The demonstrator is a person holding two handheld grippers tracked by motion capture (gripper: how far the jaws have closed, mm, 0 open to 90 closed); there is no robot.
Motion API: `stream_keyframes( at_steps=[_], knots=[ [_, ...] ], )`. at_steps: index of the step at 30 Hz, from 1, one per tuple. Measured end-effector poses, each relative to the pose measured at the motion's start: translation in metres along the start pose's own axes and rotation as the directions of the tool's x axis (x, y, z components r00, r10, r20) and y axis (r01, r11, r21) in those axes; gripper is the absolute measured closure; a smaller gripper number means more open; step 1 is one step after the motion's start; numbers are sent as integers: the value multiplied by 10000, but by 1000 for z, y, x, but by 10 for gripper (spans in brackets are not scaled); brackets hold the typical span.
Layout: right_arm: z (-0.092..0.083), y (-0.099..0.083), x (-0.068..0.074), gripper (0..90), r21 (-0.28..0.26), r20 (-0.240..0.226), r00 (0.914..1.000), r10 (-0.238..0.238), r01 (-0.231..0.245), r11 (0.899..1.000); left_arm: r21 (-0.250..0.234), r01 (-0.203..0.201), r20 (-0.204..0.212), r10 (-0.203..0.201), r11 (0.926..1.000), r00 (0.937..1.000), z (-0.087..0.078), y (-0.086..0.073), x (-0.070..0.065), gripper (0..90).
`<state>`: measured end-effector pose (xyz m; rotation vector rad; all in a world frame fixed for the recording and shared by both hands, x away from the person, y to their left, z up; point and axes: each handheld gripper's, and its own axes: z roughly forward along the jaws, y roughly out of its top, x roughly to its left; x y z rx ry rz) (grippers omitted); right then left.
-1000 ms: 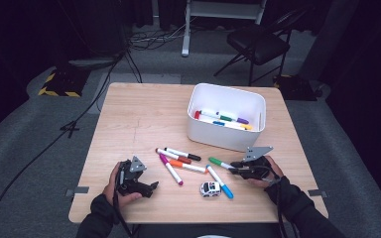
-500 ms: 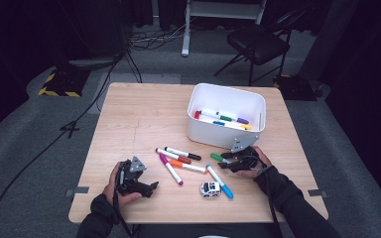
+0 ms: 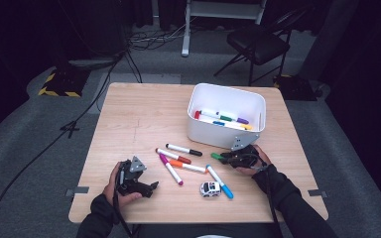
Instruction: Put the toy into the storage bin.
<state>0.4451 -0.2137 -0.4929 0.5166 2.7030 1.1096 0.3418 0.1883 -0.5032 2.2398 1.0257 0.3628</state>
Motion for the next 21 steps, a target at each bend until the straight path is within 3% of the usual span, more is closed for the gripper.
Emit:
stream_keyframes(
  at_steps=[1, 9, 21],
  knots=[
    [-2, -1, 2, 747, -24, 80, 9994, 349, -349, 9994, 0, 3, 1, -3, 10000, 10000, 0, 0, 0, 4],
    [-27, -1, 3, 748, -779, 142, 9999, 62, -51, 9969, 1, -2, -1, 2, 10000, 10000, 0, 0, 0, 5],
    [-67, 14, 17, 748, -2339, 92, 9999, -135, 153, 9721, 2, 1, 0, -1, 10000, 10000, 0, 0, 0, 5]
  ],
)
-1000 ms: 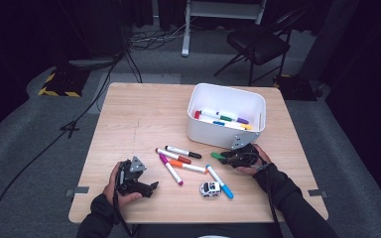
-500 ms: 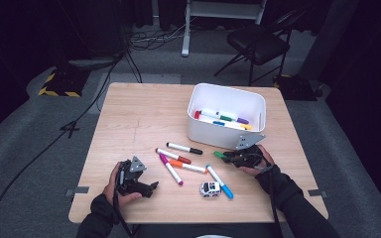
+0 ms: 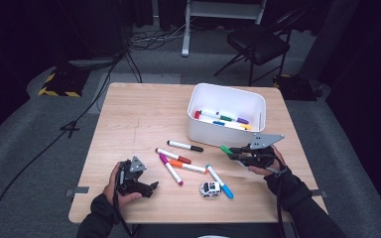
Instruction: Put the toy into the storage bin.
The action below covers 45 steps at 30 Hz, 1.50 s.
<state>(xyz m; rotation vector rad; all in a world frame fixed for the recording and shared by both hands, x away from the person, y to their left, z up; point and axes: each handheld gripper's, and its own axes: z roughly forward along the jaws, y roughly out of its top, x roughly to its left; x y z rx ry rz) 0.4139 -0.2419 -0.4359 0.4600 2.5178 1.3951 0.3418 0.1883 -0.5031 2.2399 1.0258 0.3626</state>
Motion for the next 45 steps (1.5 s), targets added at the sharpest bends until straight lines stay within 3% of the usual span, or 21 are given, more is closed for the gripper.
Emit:
stream_keyframes(
  at_steps=[8, 12, 15, 25, 36, 45],
  knots=[
    [-30, 23, 7, 748, -605, 43, 9991, -420, 422, 9973, -5, 18, -3, -18, 10000, 10000, 0, 0, 0, 5],
    [-42, 35, 6, 748, -769, 23, 9991, -421, 422, 9961, -2, 16, -3, -16, 10000, 10000, 0, 0, 0, 5],
    [-53, 45, 1, 748, -1163, -273, 9995, -149, 116, 9931, -3, 4, -3, -4, 10000, 10000, 0, 0, 0, 4],
    [-77, 80, -8, 748, -1282, 220, 9992, -337, 362, 9911, -5, 19, -4, -19, 10000, 10000, 0, 0, 0, 4],
    [-80, 108, -23, 748, -1241, 774, 9960, -455, 549, 9908, 0, 0, 2, 0, 10000, 10000, 0, 0, 0, 4],
    [-68, 119, -43, 748, -1115, 999, 9949, -167, 278, 9934, -1, 1, 2, -1, 10000, 10000, 0, 0, 0, 5]
  ],
)
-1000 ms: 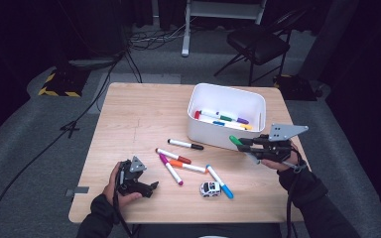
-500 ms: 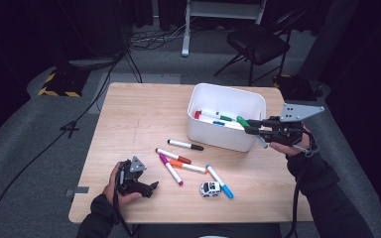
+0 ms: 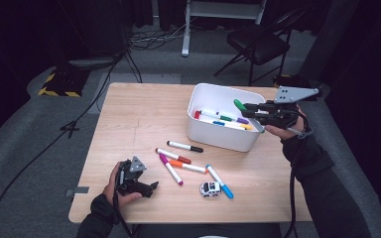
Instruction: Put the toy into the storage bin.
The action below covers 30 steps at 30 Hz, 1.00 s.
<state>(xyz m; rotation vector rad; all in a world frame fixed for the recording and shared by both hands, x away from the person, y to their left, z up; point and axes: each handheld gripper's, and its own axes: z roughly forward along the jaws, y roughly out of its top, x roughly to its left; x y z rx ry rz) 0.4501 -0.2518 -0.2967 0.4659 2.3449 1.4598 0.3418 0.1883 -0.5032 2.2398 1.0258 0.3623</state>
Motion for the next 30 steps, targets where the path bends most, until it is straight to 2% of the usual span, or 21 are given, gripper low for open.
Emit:
stream_keyframes(
  at_steps=[9, 17, 22, 24, 26, 28, 30],
  knots=[
    [25, -6, -19, 748, 503, 168, 9996, 248, -256, 9984, -2, -3, -2, 3, 10000, 10000, 0, 0, 0, 4],
    [52, -15, -29, 748, 1446, 207, 9994, 261, -288, 9891, -9, 18, -8, -18, 10000, 10000, 0, 0, 0, 4],
    [66, -23, -36, 747, 2304, 234, 9993, 277, -324, 9726, -5, 15, -5, -15, 10000, 10000, 0, 0, 0, 5],
    [70, -27, -37, 747, 2667, 100, 9997, 228, -246, 9635, -2, -5, -2, 5, 10000, 10000, 0, 0, 0, 5],
    [73, -31, -38, 747, 3045, 186, 9996, 213, -260, 9521, -2, 0, -4, 0, 10000, 10000, 0, 0, 0, 5],
    [74, -35, -39, 747, 3256, 106, 9991, 401, -414, 9446, -2, -1, -4, 1, 10000, 10000, 0, 0, 0, 5],
    [75, -39, -41, 747, 3582, 5, 9995, 306, -287, 9332, -3, 0, -6, 0, 10000, 10000, 0, 0, 0, 5]
  ],
)
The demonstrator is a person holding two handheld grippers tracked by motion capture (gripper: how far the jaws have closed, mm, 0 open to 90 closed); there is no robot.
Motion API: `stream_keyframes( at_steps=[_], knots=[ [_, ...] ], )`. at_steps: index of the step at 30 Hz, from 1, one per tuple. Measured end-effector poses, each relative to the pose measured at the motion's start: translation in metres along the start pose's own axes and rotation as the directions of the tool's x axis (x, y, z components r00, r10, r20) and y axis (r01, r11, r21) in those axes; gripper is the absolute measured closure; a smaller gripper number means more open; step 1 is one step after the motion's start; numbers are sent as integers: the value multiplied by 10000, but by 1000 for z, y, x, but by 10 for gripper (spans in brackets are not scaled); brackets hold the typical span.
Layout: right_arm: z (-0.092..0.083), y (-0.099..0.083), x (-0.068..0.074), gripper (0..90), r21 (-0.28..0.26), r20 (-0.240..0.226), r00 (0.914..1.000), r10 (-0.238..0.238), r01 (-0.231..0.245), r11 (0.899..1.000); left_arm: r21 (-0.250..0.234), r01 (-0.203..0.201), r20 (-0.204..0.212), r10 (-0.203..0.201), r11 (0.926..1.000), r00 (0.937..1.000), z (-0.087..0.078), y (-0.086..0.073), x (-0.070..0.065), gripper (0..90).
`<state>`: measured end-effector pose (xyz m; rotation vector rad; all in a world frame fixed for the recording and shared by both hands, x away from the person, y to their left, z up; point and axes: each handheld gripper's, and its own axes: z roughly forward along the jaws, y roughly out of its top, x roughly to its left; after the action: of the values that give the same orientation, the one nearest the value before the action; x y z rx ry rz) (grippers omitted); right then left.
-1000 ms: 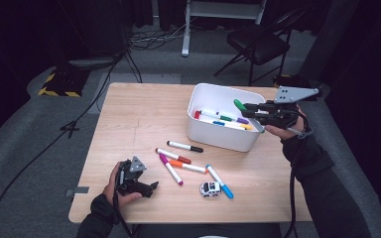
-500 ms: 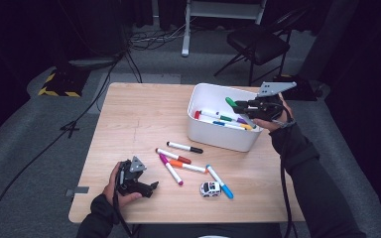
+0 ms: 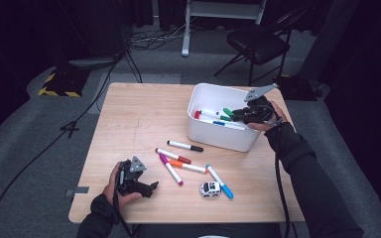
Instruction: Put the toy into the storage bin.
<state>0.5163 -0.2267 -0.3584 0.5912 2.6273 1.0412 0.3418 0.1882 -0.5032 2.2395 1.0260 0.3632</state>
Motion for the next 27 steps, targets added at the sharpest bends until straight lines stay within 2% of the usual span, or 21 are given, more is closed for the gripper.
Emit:
stream_keyframes(
  at_steps=[5, 8, 10, 13, 15, 17, 19, 21, 24, 25, 27],
  knots=[
    [4, -8, -2, 746, 1029, -128, 9999, 98, -84, 9947, 1, -7, 1, 7, 10000, 10000, 0, 0, 0, 4],
    [5, -13, -4, 744, 1282, -126, 9995, 295, -277, 9914, 1, -5, 2, 5, 10000, 10000, 0, 0, 0, 4],
    [5, -14, -5, 740, 1369, 102, 9993, 368, -378, 9899, 3, -4, 5, 4, 10000, 10000, 0, 0, 0, 4],
    [1, -15, -5, 718, 1056, 117, 9991, 404, -414, 9936, 0, -4, 5, 4, 10000, 10000, 0, 0, 0, 4],
    [-2, -15, -5, 704, 687, 82, 9981, 614, -618, 9957, 0, -6, 2, 6, 10000, 10000, 0, 0, 0, 4],
    [-5, -15, -3, 702, 434, 75, 9986, 515, -518, 9977, 1, 0, 4, 0, 10000, 10000, 0, 0, 0, 4],
    [-7, -15, -1, 681, 199, 127, 9979, 627, -630, 9978, 3, -5, 4, 5, 10000, 10000, 0, 0, 0, 4],
    [-11, -15, 2, 681, -305, -3, 9982, 597, -597, 9977, -2, -1, 5, 1, 10000, 10000, 0, 0, 0, 4],
    [-19, -15, 8, 665, -989, -236, 9978, 624, -645, 9930, 0, -4, 6, 4, 10000, 10000, 0, 0, 0, 4],
    [-21, -16, 11, 655, -1216, -306, 9983, 490, -524, 9912, 2, -3, 7, 3, 10000, 10000, 0, 0, 0, 4],
    [-27, -17, 18, 643, -1527, -267, 9988, 403, -439, 9873, 0, -3, 7, 3, 10000, 10000, 0, 0, 0, 4]
  ],
)
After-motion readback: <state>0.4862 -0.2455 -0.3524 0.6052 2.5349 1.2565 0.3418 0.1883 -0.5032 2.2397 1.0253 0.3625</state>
